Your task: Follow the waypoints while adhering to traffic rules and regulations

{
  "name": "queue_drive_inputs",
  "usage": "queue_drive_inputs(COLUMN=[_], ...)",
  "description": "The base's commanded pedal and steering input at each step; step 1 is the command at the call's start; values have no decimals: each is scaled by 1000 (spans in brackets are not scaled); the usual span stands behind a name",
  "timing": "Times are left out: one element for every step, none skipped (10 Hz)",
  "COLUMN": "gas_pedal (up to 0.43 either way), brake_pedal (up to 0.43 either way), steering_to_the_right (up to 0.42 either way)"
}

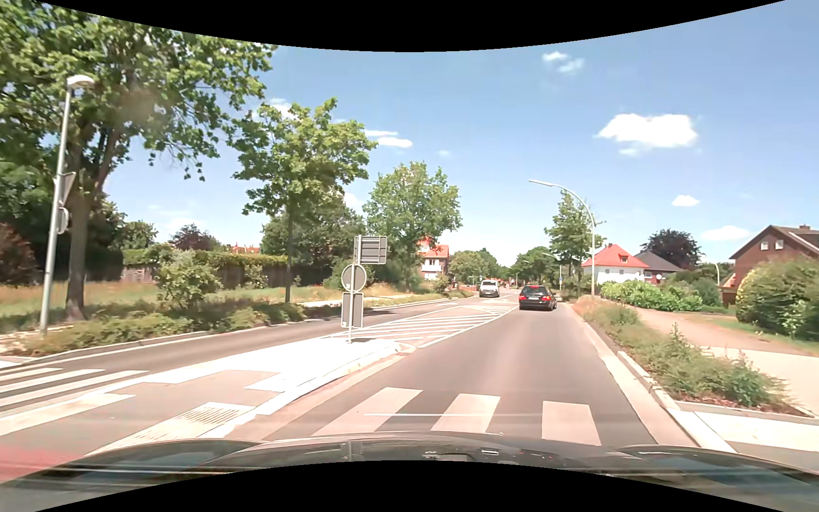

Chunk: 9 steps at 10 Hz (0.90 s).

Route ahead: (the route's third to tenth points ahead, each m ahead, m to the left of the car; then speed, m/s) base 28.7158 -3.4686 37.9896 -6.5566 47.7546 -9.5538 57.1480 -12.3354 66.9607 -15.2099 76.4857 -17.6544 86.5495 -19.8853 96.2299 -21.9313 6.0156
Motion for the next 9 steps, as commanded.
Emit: queue_drive_inputs(gas_pedal=[169,169,169,169,157,157,157,157,157], brake_pedal=[0,0,0,0,0,0,0,0,0], steering_to_the_right=[151,151,151,151,151,150,149,143,136])
